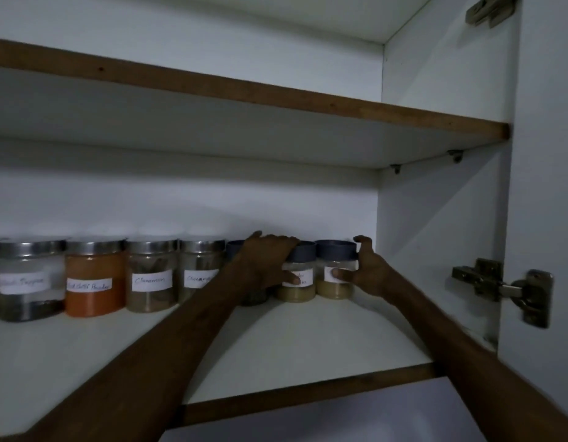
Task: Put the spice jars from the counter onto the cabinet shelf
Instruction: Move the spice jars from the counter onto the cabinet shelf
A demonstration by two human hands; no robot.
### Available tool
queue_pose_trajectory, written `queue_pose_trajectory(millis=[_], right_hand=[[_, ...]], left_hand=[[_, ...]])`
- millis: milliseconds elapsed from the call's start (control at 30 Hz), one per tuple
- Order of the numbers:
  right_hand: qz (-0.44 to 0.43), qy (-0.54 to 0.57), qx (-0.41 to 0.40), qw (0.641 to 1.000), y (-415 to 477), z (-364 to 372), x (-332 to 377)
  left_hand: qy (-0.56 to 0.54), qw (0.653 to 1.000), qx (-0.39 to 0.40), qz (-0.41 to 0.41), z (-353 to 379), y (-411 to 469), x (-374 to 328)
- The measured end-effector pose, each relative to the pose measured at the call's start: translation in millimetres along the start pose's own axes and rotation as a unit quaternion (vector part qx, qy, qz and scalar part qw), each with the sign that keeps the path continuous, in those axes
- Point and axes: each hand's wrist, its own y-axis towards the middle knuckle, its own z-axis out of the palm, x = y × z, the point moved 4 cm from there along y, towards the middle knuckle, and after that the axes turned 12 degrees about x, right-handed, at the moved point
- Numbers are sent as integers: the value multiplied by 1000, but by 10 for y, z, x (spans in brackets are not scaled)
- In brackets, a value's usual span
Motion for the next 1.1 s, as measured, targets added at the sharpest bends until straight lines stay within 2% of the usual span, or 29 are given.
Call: queue_pose_trajectory(millis=[233, 500, 667, 767, 833, 867, 967, 1000, 1033, 1100], right_hand=[[-18, -22, -56, 998, -33, 23, -40], [-25, -13, -59, 998, -56, -15, -95], [-22, 3, -30, 999, -62, 52, -84], [-66, -113, -95, 987, -137, 33, 59], [-186, -247, -113, 944, -203, 81, 318], [-257, -324, -96, 905, -219, 162, 463], [-404, -558, -29, 724, -198, 454, 637], [-425, -598, -17, 680, -164, 539, 637], [-439, -615, -14, 654, -126, 602, 643], [-461, -621, -15, 634, -39, 708, 668]], left_hand=[[4, 1000, -27, -3, 16, 44, 41], [3, 1000, -13, -4, 24, 60, 30], [7, 1000, 15, 0, 12, 46, 11], [9, 999, 26, 24, -70, -54, -76], [55, 998, -11, 23, -229, -199, -11], [90, 995, -41, 22, -332, -333, 88], [164, 982, -90, 11, -544, -849, 525], [184, 979, -90, 1, -566, -1044, 705], [204, 975, -82, -13, -558, -1235, 883], [231, 970, -61, -46, -513, -1577, 1179]])
